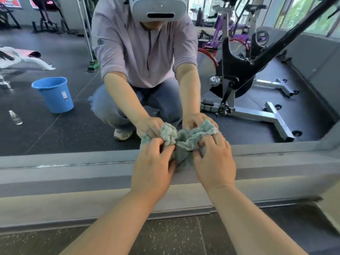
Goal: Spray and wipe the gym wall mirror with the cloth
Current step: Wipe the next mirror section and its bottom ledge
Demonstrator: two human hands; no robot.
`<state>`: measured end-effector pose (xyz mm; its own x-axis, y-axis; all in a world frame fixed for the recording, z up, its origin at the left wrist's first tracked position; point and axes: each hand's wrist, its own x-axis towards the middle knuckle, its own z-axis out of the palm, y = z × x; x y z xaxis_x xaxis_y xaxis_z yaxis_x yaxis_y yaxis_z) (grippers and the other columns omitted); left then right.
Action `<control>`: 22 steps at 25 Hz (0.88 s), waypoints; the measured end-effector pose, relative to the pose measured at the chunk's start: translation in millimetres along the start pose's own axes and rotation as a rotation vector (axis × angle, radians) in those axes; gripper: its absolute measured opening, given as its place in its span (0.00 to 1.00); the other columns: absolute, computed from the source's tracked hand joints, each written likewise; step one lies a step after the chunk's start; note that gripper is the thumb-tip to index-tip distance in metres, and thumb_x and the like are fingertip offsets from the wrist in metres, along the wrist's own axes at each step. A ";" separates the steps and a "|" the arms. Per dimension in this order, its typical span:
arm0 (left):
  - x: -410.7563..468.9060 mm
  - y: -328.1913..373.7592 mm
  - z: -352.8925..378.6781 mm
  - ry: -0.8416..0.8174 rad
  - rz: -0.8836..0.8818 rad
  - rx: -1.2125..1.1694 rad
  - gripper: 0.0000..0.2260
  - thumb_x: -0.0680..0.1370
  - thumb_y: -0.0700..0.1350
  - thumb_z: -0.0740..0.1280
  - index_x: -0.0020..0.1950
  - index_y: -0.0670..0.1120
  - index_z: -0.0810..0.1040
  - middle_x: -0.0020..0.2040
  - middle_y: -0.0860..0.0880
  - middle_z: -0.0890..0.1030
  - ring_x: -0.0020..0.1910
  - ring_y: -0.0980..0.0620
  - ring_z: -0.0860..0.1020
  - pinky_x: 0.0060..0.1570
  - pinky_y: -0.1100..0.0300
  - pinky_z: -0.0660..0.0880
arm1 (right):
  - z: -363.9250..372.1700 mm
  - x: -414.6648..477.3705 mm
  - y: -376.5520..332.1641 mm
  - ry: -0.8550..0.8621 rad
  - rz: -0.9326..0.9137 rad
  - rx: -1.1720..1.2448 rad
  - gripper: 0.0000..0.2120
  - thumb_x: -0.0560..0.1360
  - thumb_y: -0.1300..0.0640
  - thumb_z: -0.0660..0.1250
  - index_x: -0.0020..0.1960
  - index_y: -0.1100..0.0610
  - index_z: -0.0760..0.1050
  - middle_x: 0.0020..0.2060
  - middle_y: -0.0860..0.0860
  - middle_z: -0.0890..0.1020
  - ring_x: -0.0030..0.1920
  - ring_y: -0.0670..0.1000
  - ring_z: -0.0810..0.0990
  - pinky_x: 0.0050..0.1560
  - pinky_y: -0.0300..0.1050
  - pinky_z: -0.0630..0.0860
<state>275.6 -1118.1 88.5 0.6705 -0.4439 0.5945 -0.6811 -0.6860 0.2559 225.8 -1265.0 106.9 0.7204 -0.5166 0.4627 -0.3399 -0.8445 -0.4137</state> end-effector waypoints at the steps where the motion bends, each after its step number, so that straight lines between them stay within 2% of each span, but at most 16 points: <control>1: 0.8 13.0 9.4 -0.025 0.034 0.036 0.20 0.67 0.43 0.77 0.58 0.46 0.80 0.54 0.45 0.74 0.49 0.44 0.74 0.36 0.52 0.77 | -10.5 5.1 21.4 -0.025 0.065 -0.053 0.11 0.75 0.52 0.68 0.54 0.55 0.73 0.59 0.51 0.72 0.60 0.56 0.69 0.43 0.45 0.67; 3: -12.0 16.3 20.3 -0.039 0.025 0.080 0.24 0.67 0.42 0.77 0.62 0.45 0.79 0.57 0.44 0.73 0.52 0.44 0.72 0.39 0.52 0.78 | -13.4 5.6 35.3 -0.091 0.108 -0.082 0.17 0.75 0.48 0.69 0.58 0.55 0.71 0.62 0.51 0.70 0.63 0.55 0.68 0.47 0.47 0.70; 5: -10.4 27.0 24.6 0.027 0.030 0.088 0.30 0.68 0.39 0.75 0.70 0.41 0.72 0.60 0.39 0.70 0.56 0.40 0.70 0.50 0.47 0.77 | -23.1 7.9 44.8 -0.025 0.080 0.057 0.20 0.75 0.51 0.69 0.63 0.57 0.70 0.65 0.54 0.69 0.66 0.57 0.68 0.53 0.48 0.72; 6: -6.0 29.2 19.5 0.074 0.027 0.111 0.32 0.70 0.38 0.72 0.73 0.39 0.68 0.62 0.37 0.68 0.58 0.37 0.69 0.55 0.44 0.74 | -25.7 8.7 39.5 0.033 0.056 0.159 0.23 0.76 0.53 0.68 0.68 0.57 0.68 0.70 0.56 0.66 0.70 0.59 0.65 0.61 0.49 0.70; 8: 12.4 33.8 9.9 0.153 0.044 0.142 0.30 0.73 0.37 0.65 0.75 0.37 0.61 0.67 0.34 0.63 0.65 0.33 0.65 0.67 0.42 0.64 | -23.4 10.4 21.9 0.093 -0.087 0.188 0.26 0.80 0.56 0.60 0.77 0.56 0.59 0.77 0.57 0.56 0.76 0.58 0.54 0.72 0.49 0.58; 10: 48.3 41.4 -21.3 0.214 0.053 0.160 0.28 0.76 0.41 0.60 0.75 0.37 0.58 0.73 0.31 0.58 0.72 0.33 0.57 0.74 0.44 0.53 | -41.7 33.0 -2.9 0.197 -0.326 0.109 0.26 0.79 0.55 0.54 0.77 0.56 0.58 0.77 0.56 0.58 0.76 0.58 0.50 0.74 0.55 0.53; 12: 84.8 39.8 -53.9 0.258 0.062 0.188 0.26 0.78 0.44 0.56 0.76 0.39 0.58 0.75 0.31 0.54 0.75 0.34 0.52 0.75 0.44 0.49 | -62.4 63.7 -25.2 0.231 -0.439 0.029 0.28 0.77 0.55 0.52 0.78 0.54 0.56 0.77 0.53 0.58 0.77 0.57 0.50 0.74 0.55 0.50; 15: 92.5 21.4 -63.1 0.272 0.182 0.310 0.24 0.79 0.45 0.54 0.75 0.42 0.63 0.77 0.36 0.55 0.76 0.36 0.52 0.74 0.43 0.49 | -57.0 62.5 -27.8 0.185 -0.454 -0.022 0.30 0.78 0.54 0.51 0.79 0.54 0.49 0.77 0.46 0.45 0.77 0.51 0.43 0.75 0.53 0.48; 16: 78.5 13.8 -55.1 0.235 0.236 0.330 0.23 0.79 0.45 0.55 0.75 0.42 0.64 0.77 0.37 0.55 0.76 0.37 0.54 0.74 0.42 0.52 | -44.5 45.5 -20.1 0.129 -0.430 -0.050 0.30 0.78 0.53 0.51 0.78 0.55 0.51 0.77 0.46 0.47 0.77 0.50 0.45 0.75 0.53 0.50; 18: 41.5 -0.6 -35.0 0.138 0.284 0.372 0.23 0.77 0.45 0.56 0.72 0.42 0.68 0.76 0.38 0.57 0.75 0.37 0.58 0.71 0.41 0.57 | -29.3 11.9 -3.5 -0.004 -0.396 -0.159 0.28 0.77 0.50 0.50 0.77 0.56 0.59 0.76 0.49 0.57 0.77 0.53 0.53 0.73 0.52 0.53; 19: 22.9 -9.5 -25.9 0.090 0.280 0.384 0.24 0.76 0.45 0.57 0.71 0.42 0.69 0.76 0.38 0.57 0.75 0.37 0.58 0.70 0.41 0.58 | -25.5 3.2 2.4 -0.077 -0.392 -0.211 0.29 0.77 0.48 0.47 0.77 0.56 0.59 0.77 0.50 0.60 0.77 0.54 0.55 0.74 0.51 0.49; 20: 16.1 -14.1 -22.3 0.065 0.268 0.396 0.24 0.75 0.45 0.58 0.71 0.41 0.69 0.76 0.36 0.57 0.75 0.36 0.58 0.70 0.40 0.58 | -29.9 8.0 1.6 -0.129 -0.389 -0.205 0.29 0.78 0.47 0.45 0.78 0.55 0.56 0.77 0.51 0.58 0.78 0.55 0.52 0.74 0.49 0.42; 22: 27.5 -7.7 -33.1 0.082 0.206 0.371 0.25 0.75 0.44 0.58 0.71 0.39 0.67 0.75 0.32 0.57 0.75 0.34 0.56 0.71 0.38 0.58 | -55.9 33.9 -17.5 -0.091 -0.377 -0.096 0.28 0.82 0.49 0.47 0.79 0.54 0.47 0.79 0.51 0.51 0.78 0.54 0.44 0.73 0.45 0.34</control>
<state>289.6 -1105.9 128.1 0.4958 -0.5566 0.6666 -0.6368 -0.7550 -0.1568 222.4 -1275.6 173.7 0.8548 -0.1574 0.4946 -0.0935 -0.9840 -0.1516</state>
